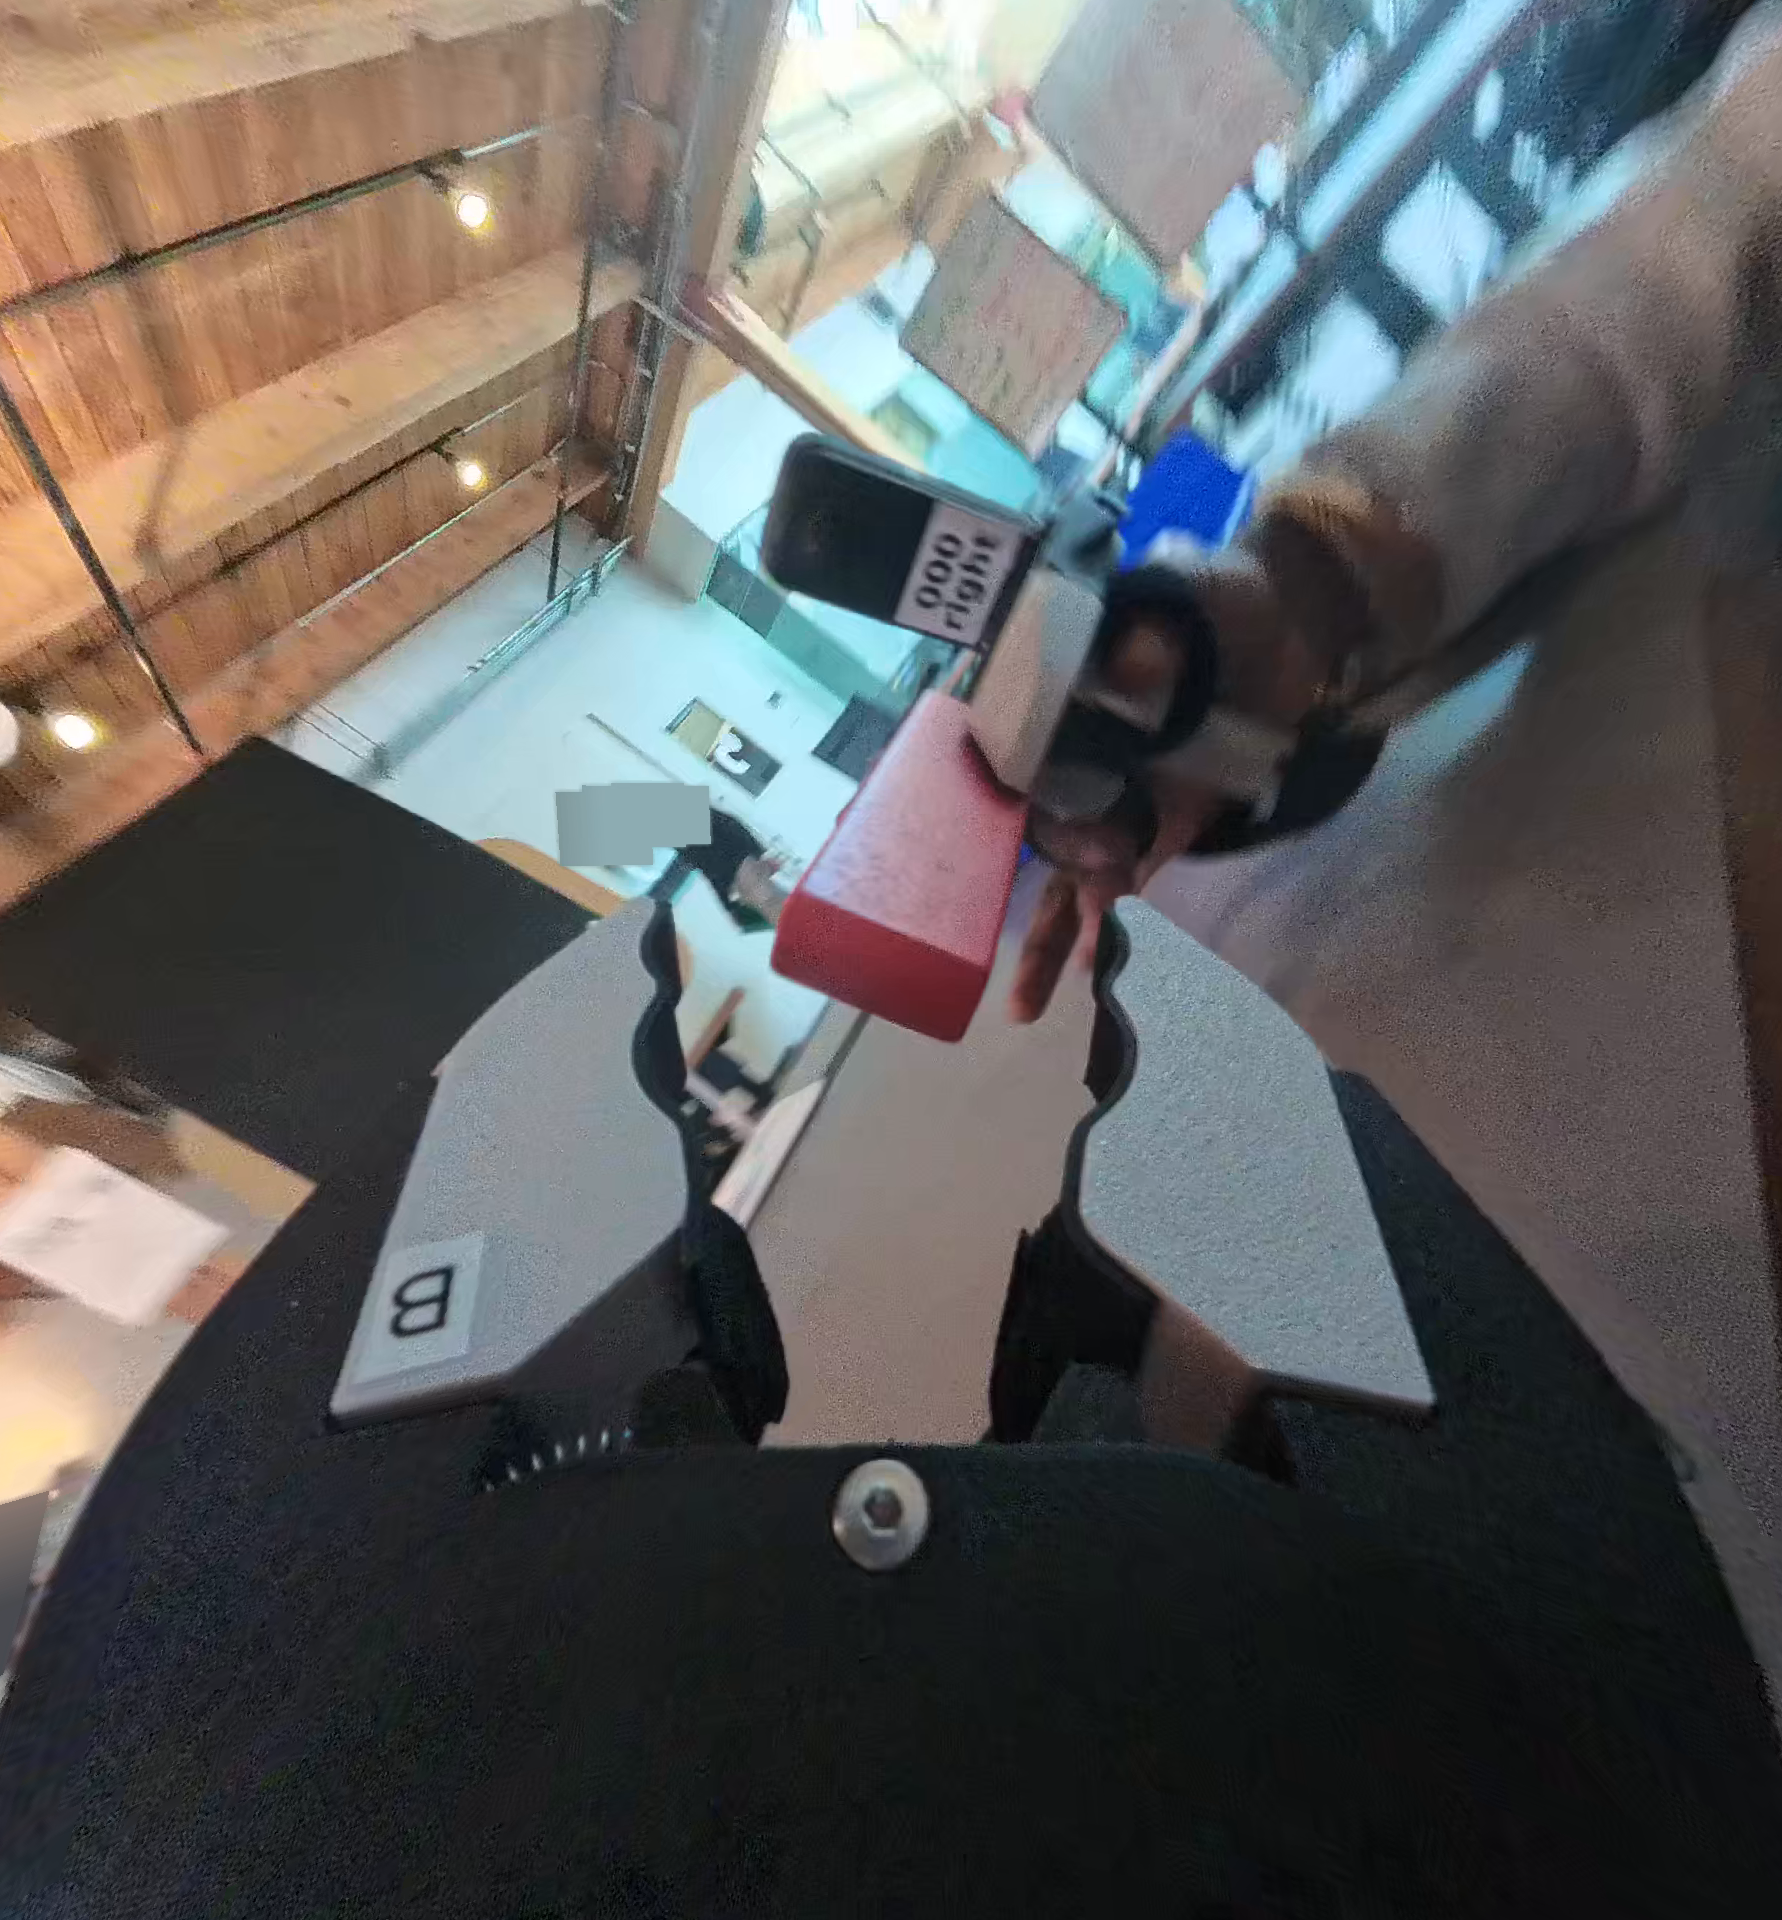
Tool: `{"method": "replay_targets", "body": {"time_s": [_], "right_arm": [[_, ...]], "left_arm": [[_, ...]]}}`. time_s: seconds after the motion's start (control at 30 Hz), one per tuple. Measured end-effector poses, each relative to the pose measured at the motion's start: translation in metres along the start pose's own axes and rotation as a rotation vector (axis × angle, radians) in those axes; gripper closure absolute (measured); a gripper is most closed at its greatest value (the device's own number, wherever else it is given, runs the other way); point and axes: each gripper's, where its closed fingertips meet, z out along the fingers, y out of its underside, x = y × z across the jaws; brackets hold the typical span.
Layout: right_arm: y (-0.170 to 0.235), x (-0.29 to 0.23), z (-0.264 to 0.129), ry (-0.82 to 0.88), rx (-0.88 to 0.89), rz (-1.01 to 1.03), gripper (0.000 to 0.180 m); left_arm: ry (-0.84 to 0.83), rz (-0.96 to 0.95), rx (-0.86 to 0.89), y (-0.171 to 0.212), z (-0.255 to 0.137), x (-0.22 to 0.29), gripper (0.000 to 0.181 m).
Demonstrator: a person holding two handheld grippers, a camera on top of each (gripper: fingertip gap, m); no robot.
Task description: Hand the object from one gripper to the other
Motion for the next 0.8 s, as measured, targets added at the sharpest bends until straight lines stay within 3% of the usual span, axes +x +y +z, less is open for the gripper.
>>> {"method": "replay_targets", "body": {"time_s": [0.07, 0.13, 0.17, 0.3, 0.4, 0.47, 0.53, 0.6, 0.67, 0.8], "right_arm": [[0.005, 0.001, 0.001, -0.052, -0.020, 0.177, 0.164], [0.010, 0.003, 0.002, -0.079, -0.037, 0.297, 0.164], [0.012, 0.003, 0.002, -0.086, -0.043, 0.330, 0.164], [0.010, 0.006, 0.001, -0.068, -0.035, 0.316, 0.162], [0.000, 0.008, 0.004, 0.013, 0.029, 0.093, 0.102], [-0.004, 0.008, 0.005, 0.101, 0.049, -0.199, 0.093], [-0.008, 0.003, 0.005, 0.172, 0.073, -0.485, 0.099], [-0.007, -0.002, 0.006, 0.185, 0.059, -0.610, 0.116], [-0.005, -0.003, 0.006, 0.182, 0.037, -0.625, 0.144], [-0.003, -0.002, 0.004, 0.158, 0.007, -0.518, 0.145]], "left_arm": [[0.024, 0.155, -0.078, 0.008, 0.002, 0.007, 0.110], [0.030, 0.212, -0.091, 0.008, 0.003, 0.009, 0.131], [0.030, 0.204, -0.083, 0.006, 0.003, 0.010, 0.140], [0.066, 0.048, -0.103, 0.011, 0.003, 0.010, 0.143], [0.114, -0.195, -0.047, 0.006, 0.001, 0.009, 0.142], [0.155, -0.312, -0.013, 0.002, -0.001, 0.010, 0.143], [0.190, -0.379, 0.008, -0.001, -0.001, 0.012, 0.143], [0.220, -0.412, 0.009, -0.002, -0.001, 0.016, 0.143], [0.232, -0.408, -0.007, -0.001, 0.000, 0.019, 0.143], [0.202, -0.392, 0.032, -0.004, 0.001, 0.016, 0.141]]}}
